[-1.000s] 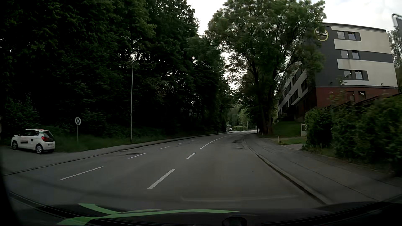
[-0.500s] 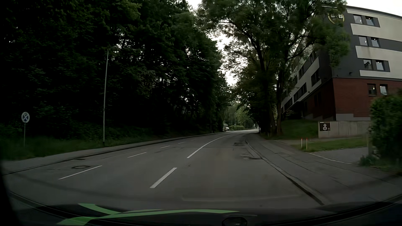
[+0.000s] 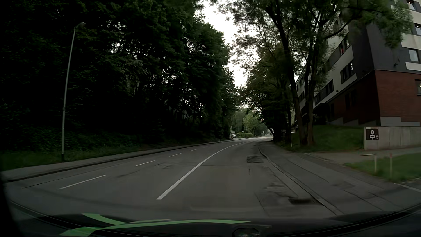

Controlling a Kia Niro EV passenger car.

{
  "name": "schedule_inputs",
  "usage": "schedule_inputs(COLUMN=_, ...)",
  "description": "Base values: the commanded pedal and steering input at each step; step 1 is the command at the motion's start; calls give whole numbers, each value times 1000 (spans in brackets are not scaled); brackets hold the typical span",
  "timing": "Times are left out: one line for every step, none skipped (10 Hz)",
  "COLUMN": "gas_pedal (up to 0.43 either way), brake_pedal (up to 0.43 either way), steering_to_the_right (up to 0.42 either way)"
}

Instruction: Follow the waypoints while adhering to traffic rules and regulations

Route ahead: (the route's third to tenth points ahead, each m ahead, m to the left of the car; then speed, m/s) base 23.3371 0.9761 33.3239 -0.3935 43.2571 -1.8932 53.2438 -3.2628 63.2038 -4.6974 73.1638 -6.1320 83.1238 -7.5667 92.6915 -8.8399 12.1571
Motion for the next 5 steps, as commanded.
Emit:
schedule_inputs(gas_pedal=177, brake_pedal=0, steering_to_the_right=17)
schedule_inputs(gas_pedal=177, brake_pedal=0, steering_to_the_right=18)
schedule_inputs(gas_pedal=177, brake_pedal=0, steering_to_the_right=18)
schedule_inputs(gas_pedal=177, brake_pedal=0, steering_to_the_right=18)
schedule_inputs(gas_pedal=177, brake_pedal=0, steering_to_the_right=18)
